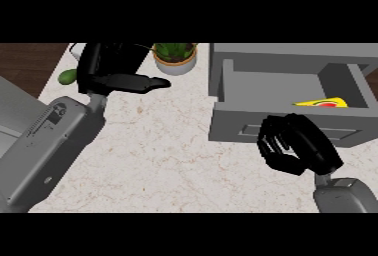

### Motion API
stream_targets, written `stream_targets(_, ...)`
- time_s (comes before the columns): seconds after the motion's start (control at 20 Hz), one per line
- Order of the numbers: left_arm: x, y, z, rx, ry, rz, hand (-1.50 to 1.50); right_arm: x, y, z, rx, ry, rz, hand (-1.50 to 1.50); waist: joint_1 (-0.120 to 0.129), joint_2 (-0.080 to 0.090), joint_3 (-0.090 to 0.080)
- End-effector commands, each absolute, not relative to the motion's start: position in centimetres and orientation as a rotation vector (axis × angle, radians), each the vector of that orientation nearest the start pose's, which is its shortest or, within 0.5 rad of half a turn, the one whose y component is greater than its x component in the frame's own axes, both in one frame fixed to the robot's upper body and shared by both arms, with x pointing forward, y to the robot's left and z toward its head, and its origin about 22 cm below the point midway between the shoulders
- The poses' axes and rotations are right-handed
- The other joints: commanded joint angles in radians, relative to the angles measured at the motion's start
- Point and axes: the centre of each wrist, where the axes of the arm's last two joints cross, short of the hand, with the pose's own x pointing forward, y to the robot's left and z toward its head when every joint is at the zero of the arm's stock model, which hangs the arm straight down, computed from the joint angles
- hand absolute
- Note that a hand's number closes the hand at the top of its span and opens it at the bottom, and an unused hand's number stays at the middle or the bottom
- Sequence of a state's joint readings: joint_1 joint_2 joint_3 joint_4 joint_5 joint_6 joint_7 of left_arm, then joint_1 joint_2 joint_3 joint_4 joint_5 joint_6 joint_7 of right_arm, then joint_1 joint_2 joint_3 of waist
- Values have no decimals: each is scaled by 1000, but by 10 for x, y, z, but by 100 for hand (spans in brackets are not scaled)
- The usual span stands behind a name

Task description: Pick up the cup, place it into the drawer and close the drawer

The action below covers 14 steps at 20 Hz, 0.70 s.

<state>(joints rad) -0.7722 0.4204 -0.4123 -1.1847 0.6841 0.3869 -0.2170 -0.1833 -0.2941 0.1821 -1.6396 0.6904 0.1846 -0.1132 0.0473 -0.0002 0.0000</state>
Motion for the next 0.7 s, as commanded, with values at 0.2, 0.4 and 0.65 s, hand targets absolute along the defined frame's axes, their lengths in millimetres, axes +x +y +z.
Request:
stream_targets(0.2, 347, 236, 115, -104, -1922, -18, -150, 320, -205, 14, -659, -1595, 1333, 150, 0, 2, 1)
stream_targets(0.4, 346, 246, 113, -127, -1910, 6, -150, 359, -202, -1, -648, -1592, 1303, 150, -10, 8, 1)
stream_targets(0.65, 330, 269, 109, -127, -1908, -18, -150, 389, -203, -5, -599, -1559, 1298, 150, -3, 10, 1)
